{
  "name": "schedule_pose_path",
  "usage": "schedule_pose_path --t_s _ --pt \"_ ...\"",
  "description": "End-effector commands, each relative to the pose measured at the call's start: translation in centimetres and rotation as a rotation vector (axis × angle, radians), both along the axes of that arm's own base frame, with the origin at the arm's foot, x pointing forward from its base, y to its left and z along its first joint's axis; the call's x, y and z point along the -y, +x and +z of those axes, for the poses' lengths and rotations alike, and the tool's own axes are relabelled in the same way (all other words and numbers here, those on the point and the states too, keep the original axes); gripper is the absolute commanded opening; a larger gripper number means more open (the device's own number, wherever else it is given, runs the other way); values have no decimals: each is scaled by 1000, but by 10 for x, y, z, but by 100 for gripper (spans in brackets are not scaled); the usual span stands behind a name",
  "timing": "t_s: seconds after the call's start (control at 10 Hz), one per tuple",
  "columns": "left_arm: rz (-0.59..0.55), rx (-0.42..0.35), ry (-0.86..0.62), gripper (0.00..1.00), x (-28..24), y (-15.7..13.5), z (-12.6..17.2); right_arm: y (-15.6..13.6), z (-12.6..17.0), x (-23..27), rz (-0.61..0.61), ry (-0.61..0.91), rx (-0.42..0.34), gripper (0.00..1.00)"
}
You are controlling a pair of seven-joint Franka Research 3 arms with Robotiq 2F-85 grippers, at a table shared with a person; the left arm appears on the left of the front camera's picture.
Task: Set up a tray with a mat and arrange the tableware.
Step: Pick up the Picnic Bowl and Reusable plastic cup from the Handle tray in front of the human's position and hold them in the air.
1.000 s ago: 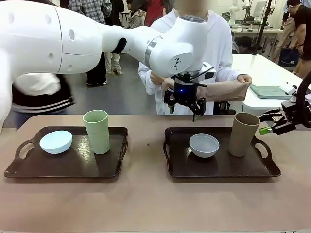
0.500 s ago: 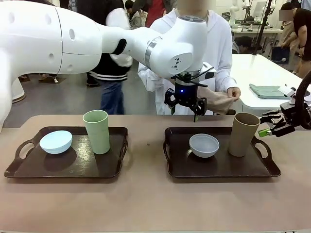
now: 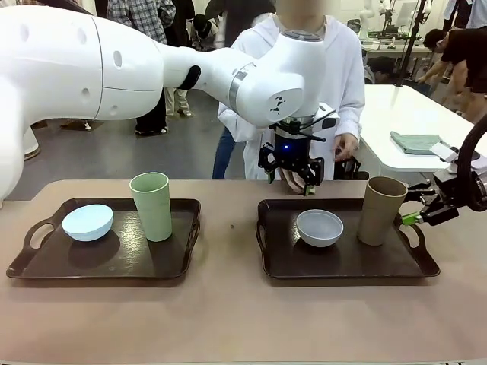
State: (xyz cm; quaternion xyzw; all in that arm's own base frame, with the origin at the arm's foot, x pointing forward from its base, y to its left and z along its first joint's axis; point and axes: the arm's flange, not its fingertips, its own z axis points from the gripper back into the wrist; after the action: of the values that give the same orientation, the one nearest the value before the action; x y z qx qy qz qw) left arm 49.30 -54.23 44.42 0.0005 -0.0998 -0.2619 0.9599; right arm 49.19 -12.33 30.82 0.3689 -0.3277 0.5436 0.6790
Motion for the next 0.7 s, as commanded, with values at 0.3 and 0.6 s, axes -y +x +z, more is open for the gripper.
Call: schedule_pose_path --t_s 0.3,0.6 --pt "56 2 -39 100 9 9 -27 -13 -15 -6 37 39 12 100" --pt "169 -41 -26 100 11 7 -44 -13 -24 -16 49 50 23 100"
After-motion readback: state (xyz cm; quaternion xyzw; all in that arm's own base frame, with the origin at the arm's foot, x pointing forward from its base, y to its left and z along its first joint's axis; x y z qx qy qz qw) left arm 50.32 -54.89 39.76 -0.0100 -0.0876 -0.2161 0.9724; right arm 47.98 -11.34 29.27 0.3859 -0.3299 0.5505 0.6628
